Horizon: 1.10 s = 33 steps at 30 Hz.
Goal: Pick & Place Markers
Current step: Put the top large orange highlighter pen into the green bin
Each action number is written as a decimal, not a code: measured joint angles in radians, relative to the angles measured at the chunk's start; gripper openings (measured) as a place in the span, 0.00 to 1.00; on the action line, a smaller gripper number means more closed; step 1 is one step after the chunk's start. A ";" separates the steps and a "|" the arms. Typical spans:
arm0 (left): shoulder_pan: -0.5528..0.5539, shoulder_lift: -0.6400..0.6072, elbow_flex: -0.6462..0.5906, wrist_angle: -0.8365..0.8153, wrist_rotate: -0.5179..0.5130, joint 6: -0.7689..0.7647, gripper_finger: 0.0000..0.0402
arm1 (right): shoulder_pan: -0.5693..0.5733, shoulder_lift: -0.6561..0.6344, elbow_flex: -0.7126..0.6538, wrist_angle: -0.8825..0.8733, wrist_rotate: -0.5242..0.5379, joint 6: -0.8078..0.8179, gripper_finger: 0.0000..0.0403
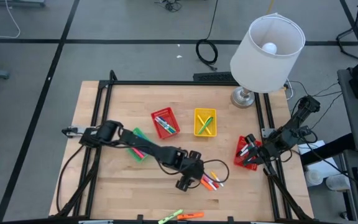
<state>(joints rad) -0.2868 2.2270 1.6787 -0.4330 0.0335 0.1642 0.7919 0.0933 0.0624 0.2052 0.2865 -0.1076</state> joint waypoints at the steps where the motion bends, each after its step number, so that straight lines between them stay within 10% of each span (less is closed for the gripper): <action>1: 0.003 0.004 0.000 -0.004 0.013 0.002 0.65 | 0.000 0.000 0.000 0.001 0.001 -0.005 0.00; 18: 0.020 0.056 0.000 0.045 0.078 0.010 0.51 | 0.000 0.000 0.000 0.000 0.002 -0.014 0.00; 33: 0.021 0.059 0.000 0.049 0.113 0.043 0.17 | 0.000 0.000 0.000 0.000 0.004 -0.036 0.00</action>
<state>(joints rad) -0.2658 2.2864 1.6791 -0.3838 0.1461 0.2076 0.7918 0.0933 0.0624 0.2054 0.2909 -0.1432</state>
